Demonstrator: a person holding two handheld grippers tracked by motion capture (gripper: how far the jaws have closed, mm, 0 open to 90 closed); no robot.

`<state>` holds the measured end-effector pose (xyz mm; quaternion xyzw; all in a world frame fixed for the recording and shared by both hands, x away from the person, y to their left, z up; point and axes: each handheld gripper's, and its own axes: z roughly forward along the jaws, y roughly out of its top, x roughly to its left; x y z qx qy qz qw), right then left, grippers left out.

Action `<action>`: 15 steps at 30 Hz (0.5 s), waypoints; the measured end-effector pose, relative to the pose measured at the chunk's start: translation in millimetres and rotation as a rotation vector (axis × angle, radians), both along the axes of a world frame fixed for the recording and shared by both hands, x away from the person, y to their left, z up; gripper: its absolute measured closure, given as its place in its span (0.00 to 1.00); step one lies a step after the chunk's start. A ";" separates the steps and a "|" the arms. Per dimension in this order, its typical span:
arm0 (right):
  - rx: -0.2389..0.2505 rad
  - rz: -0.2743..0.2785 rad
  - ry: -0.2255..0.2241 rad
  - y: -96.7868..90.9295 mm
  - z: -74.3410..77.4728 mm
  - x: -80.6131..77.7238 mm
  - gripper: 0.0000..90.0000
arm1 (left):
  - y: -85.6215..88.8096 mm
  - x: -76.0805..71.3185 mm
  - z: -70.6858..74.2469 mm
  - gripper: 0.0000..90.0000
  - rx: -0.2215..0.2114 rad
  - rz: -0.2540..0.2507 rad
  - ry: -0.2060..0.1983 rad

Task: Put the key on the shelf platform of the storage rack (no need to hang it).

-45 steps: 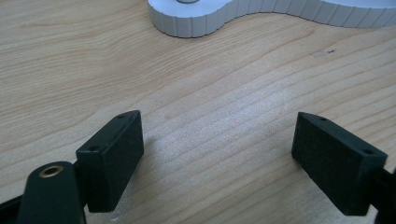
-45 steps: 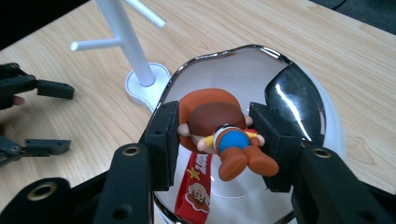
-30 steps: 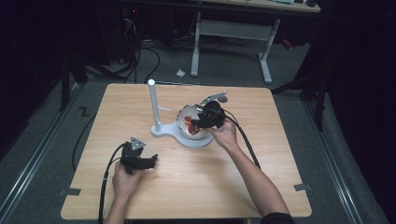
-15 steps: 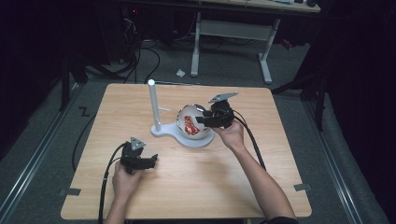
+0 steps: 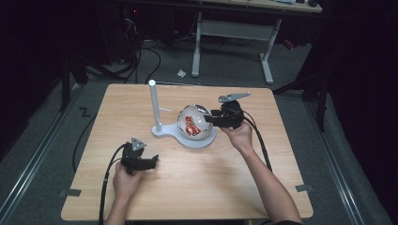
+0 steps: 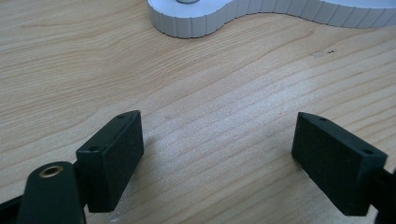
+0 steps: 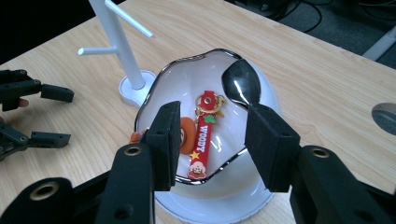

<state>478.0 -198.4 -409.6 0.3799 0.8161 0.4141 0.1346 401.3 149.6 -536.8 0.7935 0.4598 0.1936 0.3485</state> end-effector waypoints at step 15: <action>0.023 -0.058 -0.021 -21.7 11.5 -9.0 0.67 | 0.0 0.0 0.0 0.19 0.000 0.000 0.000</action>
